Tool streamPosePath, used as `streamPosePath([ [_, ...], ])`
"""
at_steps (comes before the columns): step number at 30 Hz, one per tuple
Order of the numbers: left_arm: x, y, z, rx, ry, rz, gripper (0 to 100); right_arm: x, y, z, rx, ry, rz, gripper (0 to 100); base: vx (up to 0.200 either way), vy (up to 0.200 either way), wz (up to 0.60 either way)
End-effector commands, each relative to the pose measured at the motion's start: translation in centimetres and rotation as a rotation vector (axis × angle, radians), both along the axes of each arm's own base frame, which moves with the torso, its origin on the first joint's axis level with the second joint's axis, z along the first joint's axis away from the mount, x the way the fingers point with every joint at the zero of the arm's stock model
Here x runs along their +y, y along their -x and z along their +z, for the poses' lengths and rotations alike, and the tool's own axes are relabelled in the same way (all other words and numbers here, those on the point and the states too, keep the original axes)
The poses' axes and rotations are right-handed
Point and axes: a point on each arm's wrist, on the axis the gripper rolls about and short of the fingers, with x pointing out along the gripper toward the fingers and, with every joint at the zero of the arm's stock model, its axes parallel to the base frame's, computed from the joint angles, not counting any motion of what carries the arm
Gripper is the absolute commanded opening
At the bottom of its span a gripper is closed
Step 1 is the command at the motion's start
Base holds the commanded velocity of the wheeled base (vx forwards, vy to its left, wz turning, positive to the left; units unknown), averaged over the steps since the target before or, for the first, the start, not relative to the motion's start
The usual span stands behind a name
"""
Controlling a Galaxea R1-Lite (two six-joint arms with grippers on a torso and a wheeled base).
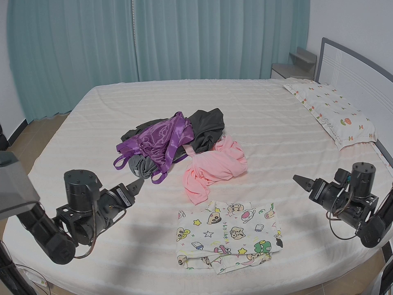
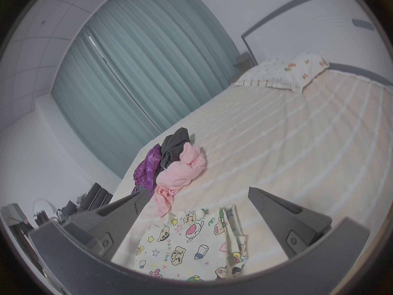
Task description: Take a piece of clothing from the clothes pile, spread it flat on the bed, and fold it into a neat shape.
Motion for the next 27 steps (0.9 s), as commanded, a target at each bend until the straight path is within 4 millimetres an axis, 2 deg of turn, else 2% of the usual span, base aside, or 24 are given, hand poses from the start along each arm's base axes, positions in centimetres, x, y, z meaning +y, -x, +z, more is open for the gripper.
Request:
streamPosePath([
  [1, 2.5, 4.3, 5.3, -0.165, -0.099, 0.085, 100, -1.3, 5.2, 2.6, -0.124, 0.084, -0.032, 100, 0.000, 0.000, 0.00],
  [2, 3.2, 5.7, 6.0, -0.180, -0.170, 0.107, 100, -1.7, 6.5, 2.7, -0.141, 0.122, -0.041, 100, 0.000, 0.000, 0.00],
  [3, 3.7, 6.7, 5.9, -0.162, -0.246, 0.131, 100, -2.1, 7.4, 2.5, -0.145, 0.168, -0.045, 100, 0.000, 0.000, 0.00],
  [4, 3.7, 6.7, 5.9, -0.162, -0.246, 0.131, 100, -2.1, 7.4, 2.5, -0.145, 0.168, -0.045, 100, 0.000, 0.000, 0.00],
  [5, 4.2, 8.0, 6.1, -0.170, -0.331, 0.172, 100, -2.3, 8.0, 3.2, -0.189, 0.213, -0.062, 100, 0.000, 0.000, 0.00],
  [8, 4.6, 8.7, 6.7, -0.199, -0.358, 0.198, 100, -2.5, 8.6, 3.8, -0.223, 0.221, -0.094, 100, 0.000, 0.000, 0.00],
  [9, 5.2, 10.1, 7.8, -0.254, -0.367, 0.223, 100, -2.9, 9.8, 4.4, -0.240, 0.245, -0.141, 100, 0.000, 0.000, 0.00],
  [10, 5.5, 10.7, 8.2, -0.272, -0.380, 0.236, 100, -3.1, 10.4, 4.5, -0.244, 0.268, -0.151, 100, 0.000, 0.000, 0.00],
  [14, 6.9, 14.0, 8.3, -0.299, -0.475, 0.265, 100, -3.9, 13.8, 4.9, -0.261, 0.329, -0.164, 100, 0.000, 0.000, 0.00],
  [20, 8.4, 17.5, 7.8, -0.273, -0.510, 0.263, 100, -5.2, 18.4, 3.5, -0.191, 0.395, -0.201, 100, 0.000, 0.000, 0.00],
  [26, 9.9, 20.7, 7.4, -0.266, -0.522, 0.313, 100, -5.9, 21.1, 2.7, -0.194, 0.409, -0.281, 100, 0.000, 0.000, 0.00],
  [27, 10.1, 21.4, 7.1, -0.247, -0.530, 0.311, 100, -6.0, 21.6, 2.0, -0.185, 0.428, -0.295, 100, 0.000, 0.000, 0.00],
])
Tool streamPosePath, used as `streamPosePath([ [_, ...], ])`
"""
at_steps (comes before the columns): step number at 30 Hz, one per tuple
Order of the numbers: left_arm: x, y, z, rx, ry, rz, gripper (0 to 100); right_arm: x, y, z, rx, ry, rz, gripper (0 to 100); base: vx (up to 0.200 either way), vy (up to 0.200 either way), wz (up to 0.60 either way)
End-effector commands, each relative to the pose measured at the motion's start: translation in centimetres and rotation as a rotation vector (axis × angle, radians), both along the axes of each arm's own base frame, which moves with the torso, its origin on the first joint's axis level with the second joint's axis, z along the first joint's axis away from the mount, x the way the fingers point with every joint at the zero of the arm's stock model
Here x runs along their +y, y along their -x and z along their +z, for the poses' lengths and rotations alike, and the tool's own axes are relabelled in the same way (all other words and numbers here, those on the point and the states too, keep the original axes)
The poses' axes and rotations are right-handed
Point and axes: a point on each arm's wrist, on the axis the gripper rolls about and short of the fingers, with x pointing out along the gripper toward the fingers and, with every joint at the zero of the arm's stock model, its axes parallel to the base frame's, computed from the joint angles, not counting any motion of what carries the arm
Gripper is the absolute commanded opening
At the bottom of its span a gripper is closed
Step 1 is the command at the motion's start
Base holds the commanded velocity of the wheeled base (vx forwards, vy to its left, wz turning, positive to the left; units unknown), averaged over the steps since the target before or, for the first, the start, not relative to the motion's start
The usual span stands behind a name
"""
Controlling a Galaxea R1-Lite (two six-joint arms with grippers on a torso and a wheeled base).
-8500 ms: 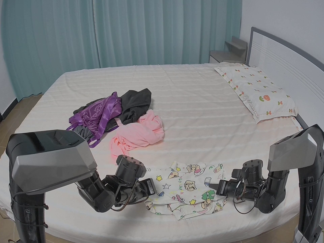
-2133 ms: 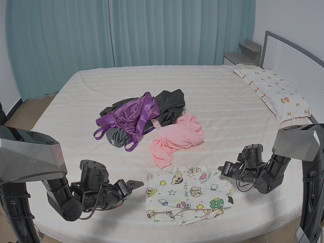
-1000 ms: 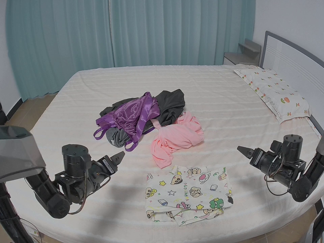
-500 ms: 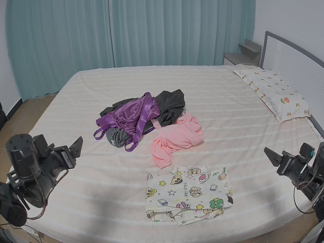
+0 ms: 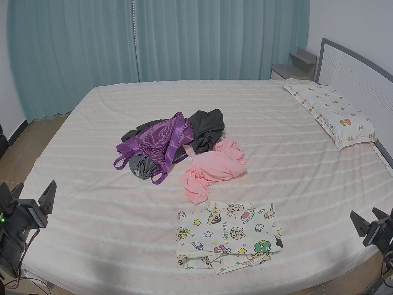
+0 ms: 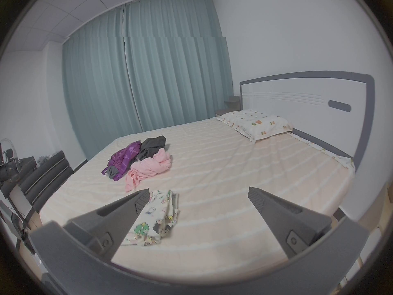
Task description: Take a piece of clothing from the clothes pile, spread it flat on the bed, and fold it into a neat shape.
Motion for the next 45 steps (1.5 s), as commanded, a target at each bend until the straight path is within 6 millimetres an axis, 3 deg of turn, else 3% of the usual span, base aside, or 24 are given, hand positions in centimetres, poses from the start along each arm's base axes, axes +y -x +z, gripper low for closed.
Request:
streamPosePath([
  [1, 2.4, 5.9, -0.3, -0.080, 0.001, 0.060, 100, -1.2, 5.0, -1.0, -0.152, 0.051, -0.113, 100, 0.000, 0.000, 0.00],
  [9, 3.6, 10.5, -1.2, -0.076, -0.071, 0.197, 100, -1.0, 7.5, -3.1, -0.209, 0.207, -0.135, 100, 0.000, 0.000, 0.00],
  [15, 4.0, 13.0, -0.9, -0.186, -0.184, 0.204, 100, -0.9, 7.8, -3.3, -0.223, 0.316, -0.085, 100, 0.000, 0.000, 0.00],
  [23, 4.0, 12.8, -1.5, -0.163, -0.145, 0.197, 100, -0.9, 7.8, -3.3, -0.222, 0.304, -0.090, 100, 0.000, 0.000, 0.00],
  [24, 3.8, 12.5, -2.9, -0.089, -0.090, 0.214, 100, -0.9, 7.8, -3.8, -0.171, 0.292, -0.087, 100, 0.000, 0.000, 0.00],
  [27, 3.5, 12.7, -3.7, -0.024, -0.041, 0.290, 100, -0.9, 7.9, -4.0, -0.154, 0.291, -0.088, 100, 0.000, 0.000, 0.00],
  [31, 3.4, 12.9, -3.8, -0.039, -0.041, 0.317, 100, -0.9, 7.9, -4.0, -0.153, 0.290, -0.085, 100, 0.000, 0.000, 0.00],
  [36, 3.2, 13.4, -5.4, -0.066, -0.039, 0.360, 100, -0.9, 7.9, -3.9, -0.162, 0.274, -0.090, 100, 0.000, 0.000, 0.00],
  [45, 3.1, 11.6, -8.2, -0.067, -0.038, 0.308, 100, -0.9, 7.9, -3.8, -0.187, 0.271, -0.083, 100, 0.000, 0.000, 0.00],
])
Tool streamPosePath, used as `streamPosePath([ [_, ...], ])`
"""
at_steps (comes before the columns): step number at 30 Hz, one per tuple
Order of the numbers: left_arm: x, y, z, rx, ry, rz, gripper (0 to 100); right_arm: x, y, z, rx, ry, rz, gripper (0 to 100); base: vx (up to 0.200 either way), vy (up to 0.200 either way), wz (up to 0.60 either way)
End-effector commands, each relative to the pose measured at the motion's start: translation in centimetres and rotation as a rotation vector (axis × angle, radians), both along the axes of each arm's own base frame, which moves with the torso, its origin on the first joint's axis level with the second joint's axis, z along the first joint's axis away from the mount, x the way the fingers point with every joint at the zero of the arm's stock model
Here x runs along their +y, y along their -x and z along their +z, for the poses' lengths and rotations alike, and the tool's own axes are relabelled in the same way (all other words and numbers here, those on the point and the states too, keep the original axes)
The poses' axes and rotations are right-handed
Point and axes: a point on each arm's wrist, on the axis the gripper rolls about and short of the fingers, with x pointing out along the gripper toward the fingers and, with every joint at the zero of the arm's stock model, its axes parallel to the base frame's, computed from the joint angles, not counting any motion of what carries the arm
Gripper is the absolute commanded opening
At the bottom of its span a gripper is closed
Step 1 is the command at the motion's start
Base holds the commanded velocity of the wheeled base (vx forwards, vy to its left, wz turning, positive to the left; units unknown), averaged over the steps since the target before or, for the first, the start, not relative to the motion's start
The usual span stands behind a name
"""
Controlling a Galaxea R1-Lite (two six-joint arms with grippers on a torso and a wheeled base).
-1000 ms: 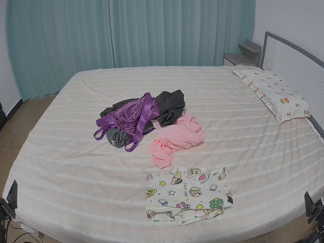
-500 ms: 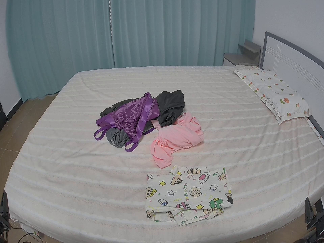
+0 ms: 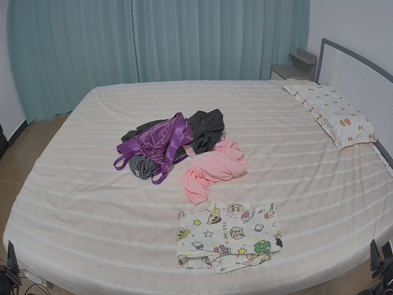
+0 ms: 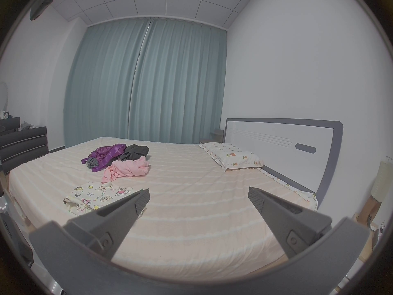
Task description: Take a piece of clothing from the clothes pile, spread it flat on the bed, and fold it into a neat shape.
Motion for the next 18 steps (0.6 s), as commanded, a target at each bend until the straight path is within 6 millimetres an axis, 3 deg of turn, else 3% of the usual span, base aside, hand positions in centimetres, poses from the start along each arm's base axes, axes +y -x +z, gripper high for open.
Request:
streamPosePath([
  [1, -0.2, -1.0, -2.0, -0.035, -0.005, -0.078, 100, 0.0, -0.1, -0.5, 0.015, 0.001, 0.008, 100, 0.000, 0.000, 0.00],
  [4, -0.4, -1.4, -1.8, -0.110, -0.009, -0.207, 100, 0.0, -0.1, -0.5, 0.012, -0.005, 0.014, 100, 0.000, 0.000, 0.00],
  [15, -1.3, -1.6, -1.8, -0.098, -0.038, -0.579, 100, -0.1, 0.4, -0.6, -0.055, -0.003, 0.054, 100, 0.000, 0.000, 0.00],
  [18, -1.3, -1.6, -1.9, -0.089, -0.059, -0.601, 100, -0.1, 0.4, -0.6, -0.055, -0.003, 0.052, 100, 0.000, 0.000, 0.00],
])
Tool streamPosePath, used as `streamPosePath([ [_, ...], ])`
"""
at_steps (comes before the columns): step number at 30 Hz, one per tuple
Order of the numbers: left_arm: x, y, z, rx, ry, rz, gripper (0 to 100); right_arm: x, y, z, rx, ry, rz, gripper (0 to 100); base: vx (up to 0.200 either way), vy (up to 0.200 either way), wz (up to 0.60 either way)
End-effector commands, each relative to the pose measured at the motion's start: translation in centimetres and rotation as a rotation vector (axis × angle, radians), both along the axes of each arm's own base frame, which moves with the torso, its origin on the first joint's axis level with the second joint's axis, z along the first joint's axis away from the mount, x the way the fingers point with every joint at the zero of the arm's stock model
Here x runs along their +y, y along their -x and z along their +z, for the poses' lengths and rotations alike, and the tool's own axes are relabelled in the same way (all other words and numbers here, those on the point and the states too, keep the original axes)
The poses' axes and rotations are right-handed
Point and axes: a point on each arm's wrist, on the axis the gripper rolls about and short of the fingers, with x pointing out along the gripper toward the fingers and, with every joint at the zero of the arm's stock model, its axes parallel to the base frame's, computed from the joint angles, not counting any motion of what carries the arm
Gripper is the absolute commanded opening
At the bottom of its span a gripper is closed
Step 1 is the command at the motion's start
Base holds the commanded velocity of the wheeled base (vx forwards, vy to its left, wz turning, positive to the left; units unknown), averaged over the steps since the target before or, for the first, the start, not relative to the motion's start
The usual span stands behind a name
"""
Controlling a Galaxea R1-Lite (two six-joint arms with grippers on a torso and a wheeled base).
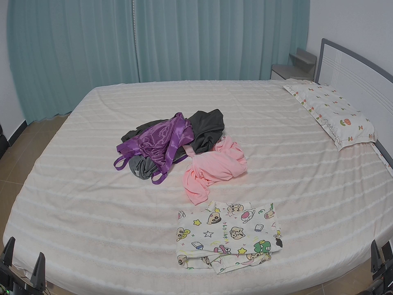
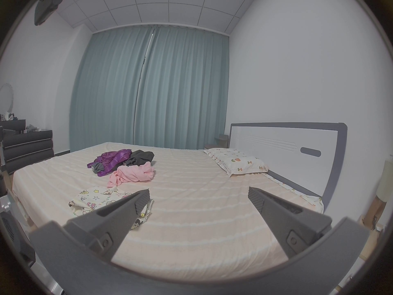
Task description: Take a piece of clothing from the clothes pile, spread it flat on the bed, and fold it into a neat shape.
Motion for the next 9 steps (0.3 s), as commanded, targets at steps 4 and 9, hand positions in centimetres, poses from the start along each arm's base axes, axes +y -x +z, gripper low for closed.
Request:
streamPosePath([
  [4, -0.02, -0.06, -0.54, 0.007, -0.031, -0.008, 100, -0.01, 0.03, -0.53, -0.004, -0.002, 0.003, 100, 0.000, 0.000, 0.00],
  [9, 0.06, -0.06, -0.56, 0.009, -0.084, 0.032, 100, -0.01, 0.03, -0.51, -0.006, -0.003, 0.003, 100, 0.000, 0.000, 0.00],
])
